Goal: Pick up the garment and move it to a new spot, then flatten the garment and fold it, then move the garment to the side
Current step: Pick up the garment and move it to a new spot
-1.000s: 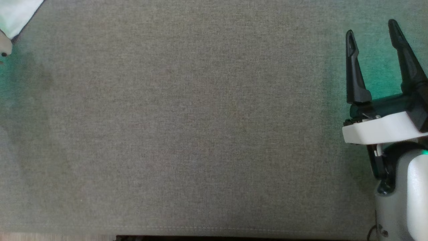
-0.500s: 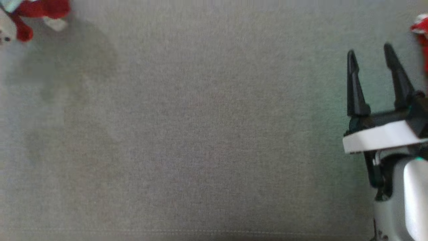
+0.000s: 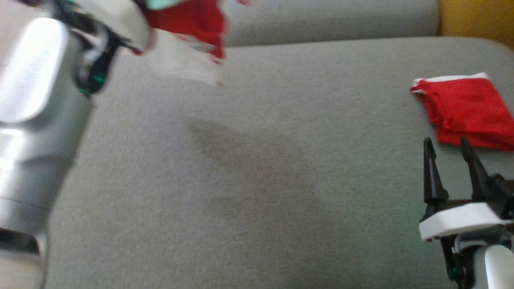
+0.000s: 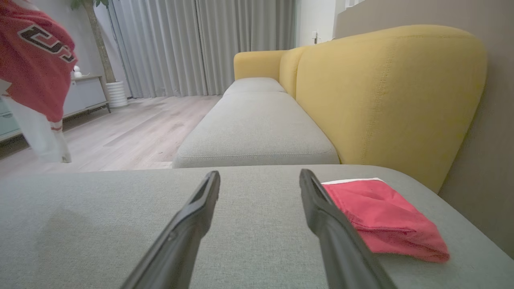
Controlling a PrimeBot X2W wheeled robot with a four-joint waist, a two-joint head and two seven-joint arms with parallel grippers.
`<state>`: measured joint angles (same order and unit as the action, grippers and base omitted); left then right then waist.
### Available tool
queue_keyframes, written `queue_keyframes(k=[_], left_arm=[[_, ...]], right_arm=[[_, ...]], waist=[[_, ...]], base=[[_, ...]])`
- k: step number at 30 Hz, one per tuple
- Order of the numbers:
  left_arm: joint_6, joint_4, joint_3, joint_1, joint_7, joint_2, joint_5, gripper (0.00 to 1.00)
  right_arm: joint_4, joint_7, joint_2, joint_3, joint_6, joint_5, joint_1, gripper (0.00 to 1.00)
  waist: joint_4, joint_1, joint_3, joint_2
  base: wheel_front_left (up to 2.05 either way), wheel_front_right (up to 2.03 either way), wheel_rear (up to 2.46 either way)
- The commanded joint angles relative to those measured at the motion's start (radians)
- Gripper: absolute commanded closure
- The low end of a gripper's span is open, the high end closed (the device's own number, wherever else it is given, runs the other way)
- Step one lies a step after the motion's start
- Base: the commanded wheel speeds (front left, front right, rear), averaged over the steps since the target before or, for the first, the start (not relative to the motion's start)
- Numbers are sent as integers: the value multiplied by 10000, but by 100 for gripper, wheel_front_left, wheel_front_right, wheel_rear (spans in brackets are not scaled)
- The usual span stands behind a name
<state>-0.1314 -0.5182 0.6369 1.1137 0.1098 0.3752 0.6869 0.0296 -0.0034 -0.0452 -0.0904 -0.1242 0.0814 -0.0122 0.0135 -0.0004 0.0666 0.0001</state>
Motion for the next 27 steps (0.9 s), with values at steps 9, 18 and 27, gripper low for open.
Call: queue_keyframes(k=[9, 18, 27], left_arm=[[272, 1115, 617, -2021, -656, -849, 423, 100], [880, -1305, 807, -4205, -1934, -1230, 525, 0], [1028, -2705, 599, -4460, -3388, -1624, 425, 0]], right_arm=[[238, -379, -51, 390, -65, 452, -158, 0], [-18, -575, -51, 582, -65, 493, -602, 0], [-317, -709, -51, 313, -65, 454, -637, 0]], waist=[[-867, 4, 380, -1], [-1459, 4, 1202, -1], [-1235, 4, 982, -1]], base=[[0, 0, 0], [0, 0, 0], [0, 0, 0]])
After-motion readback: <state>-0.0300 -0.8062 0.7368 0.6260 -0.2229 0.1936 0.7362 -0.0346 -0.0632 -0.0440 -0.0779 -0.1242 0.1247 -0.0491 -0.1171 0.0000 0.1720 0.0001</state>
